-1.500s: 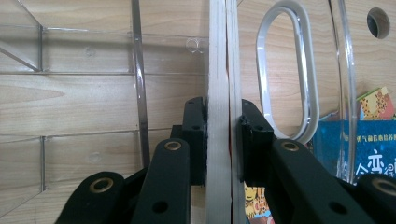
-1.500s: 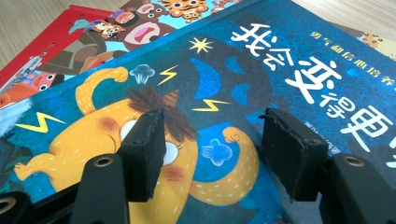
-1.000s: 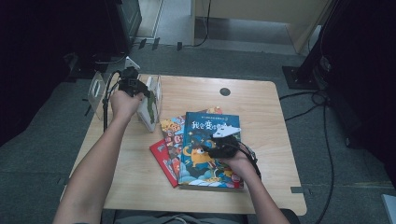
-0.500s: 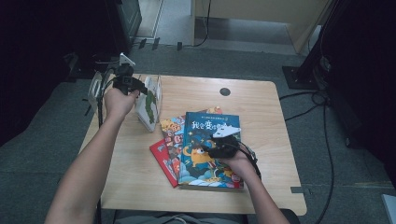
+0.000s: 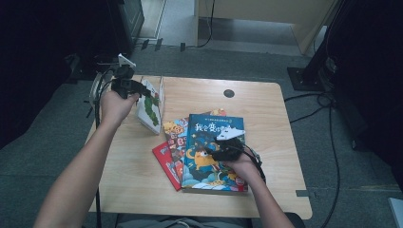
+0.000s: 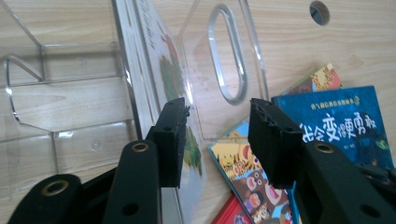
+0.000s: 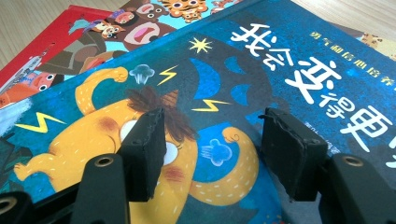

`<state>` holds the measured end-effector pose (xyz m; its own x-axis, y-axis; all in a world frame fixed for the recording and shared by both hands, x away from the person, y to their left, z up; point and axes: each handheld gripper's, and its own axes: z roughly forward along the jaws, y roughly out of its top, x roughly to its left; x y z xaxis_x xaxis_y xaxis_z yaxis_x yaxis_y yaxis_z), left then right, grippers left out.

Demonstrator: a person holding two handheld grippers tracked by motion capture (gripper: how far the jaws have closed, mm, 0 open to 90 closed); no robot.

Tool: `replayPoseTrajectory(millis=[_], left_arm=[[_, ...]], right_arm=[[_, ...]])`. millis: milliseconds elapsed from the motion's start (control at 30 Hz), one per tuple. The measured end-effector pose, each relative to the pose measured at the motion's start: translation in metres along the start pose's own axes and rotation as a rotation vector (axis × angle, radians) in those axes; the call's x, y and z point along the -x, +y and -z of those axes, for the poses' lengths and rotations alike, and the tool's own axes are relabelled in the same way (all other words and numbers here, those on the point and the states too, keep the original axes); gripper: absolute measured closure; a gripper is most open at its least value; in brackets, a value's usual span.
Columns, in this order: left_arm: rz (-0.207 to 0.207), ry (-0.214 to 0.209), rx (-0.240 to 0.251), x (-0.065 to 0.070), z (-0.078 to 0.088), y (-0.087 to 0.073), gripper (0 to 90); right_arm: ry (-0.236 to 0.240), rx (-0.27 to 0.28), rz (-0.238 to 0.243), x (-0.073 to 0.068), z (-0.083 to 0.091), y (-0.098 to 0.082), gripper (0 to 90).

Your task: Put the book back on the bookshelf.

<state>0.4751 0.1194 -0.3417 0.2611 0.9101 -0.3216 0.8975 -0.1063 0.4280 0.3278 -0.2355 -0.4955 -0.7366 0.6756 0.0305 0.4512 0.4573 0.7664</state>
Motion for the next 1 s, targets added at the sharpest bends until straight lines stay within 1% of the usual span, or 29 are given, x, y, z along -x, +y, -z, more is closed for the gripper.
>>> replayPoseTrajectory(millis=[33, 167, 200, 233, 267, 400, 433, 467, 533, 567, 600, 667, 767, 800, 833, 900, 933, 1000], left_arm=[[-0.014, -0.01, 0.004, 0.002, 0.003, -0.003, 55.9], [-0.034, -0.038, 0.008, 0.005, 0.006, -0.01, 52.4], [-0.034, -0.038, 0.008, 0.005, 0.006, -0.01, 50.9], [-0.041, -0.051, 0.012, 0.006, 0.007, -0.012, 50.9], [-0.045, -0.052, 0.009, 0.006, 0.007, -0.014, 48.7], [-0.066, -0.079, 0.008, 0.008, 0.007, -0.022, 46.3], [-0.066, -0.079, 0.008, 0.008, 0.007, -0.022, 45.7], [-0.079, -0.092, 0.003, 0.01, 0.007, -0.027, 44.7], [-0.083, -0.096, 0.005, 0.011, 0.007, -0.029, 44.4], [-0.088, -0.11, 0.003, 0.012, 0.008, -0.032, 44.0], [-0.094, -0.119, 0.006, 0.013, 0.008, -0.035, 43.6], [-0.102, -0.124, 0.006, 0.015, 0.009, -0.037, 43.4], [-0.12, -0.137, 0.006, 0.019, 0.009, -0.043, 43.3], [-0.132, -0.152, 0.007, 0.022, 0.008, -0.047, 43.2], [-0.139, -0.158, 0.013, 0.024, 0.007, -0.049, 43.1], [-0.144, -0.164, 0.017, 0.025, 0.006, -0.051, 43.0], [-0.154, -0.172, 0.013, 0.027, 0.003, -0.054, 42.3], [-0.155, -0.175, 0.009, 0.028, 0.001, -0.055, 42.2]], right_arm=[[0.0, 0.0, -0.001, 0.0, 0.0, 0.0, 39.8], [0.004, -0.001, -0.004, 0.0, 0.0, 0.0, 39.8], [0.004, -0.001, -0.004, 0.0, 0.0, 0.0, 39.8], [0.004, -0.001, -0.004, 0.0, 0.0, 0.0, 39.8], [0.004, -0.002, -0.004, 0.0, 0.0, 0.0, 39.7], [0.006, -0.001, -0.009, 0.001, 0.001, 0.0, 39.6], [0.006, -0.001, -0.009, 0.001, 0.001, 0.0, 39.6], [0.009, 0.0, -0.02, 0.002, 0.001, 0.0, 39.6], [0.012, 0.002, -0.029, 0.003, 0.002, -0.001, 39.6], [0.013, 0.003, -0.033, 0.003, 0.002, -0.001, 39.7], [0.013, 0.002, -0.031, 0.004, 0.003, -0.001, 39.7], [0.011, 0.002, -0.027, 0.004, 0.003, -0.001, 39.7], [0.008, -0.002, -0.031, 0.006, 0.005, -0.002, 42.4], [0.01, -0.001, -0.037, 0.007, 0.006, -0.002, 42.6], [0.011, 0.003, -0.043, 0.008, 0.006, -0.002, 42.7], [0.013, 0.003, -0.043, 0.009, 0.006, -0.002, 43.1], [0.01, 0.001, -0.043, 0.01, 0.007, -0.003, 43.5], [0.01, -0.002, -0.049, 0.01, 0.007, -0.003, 43.7]])
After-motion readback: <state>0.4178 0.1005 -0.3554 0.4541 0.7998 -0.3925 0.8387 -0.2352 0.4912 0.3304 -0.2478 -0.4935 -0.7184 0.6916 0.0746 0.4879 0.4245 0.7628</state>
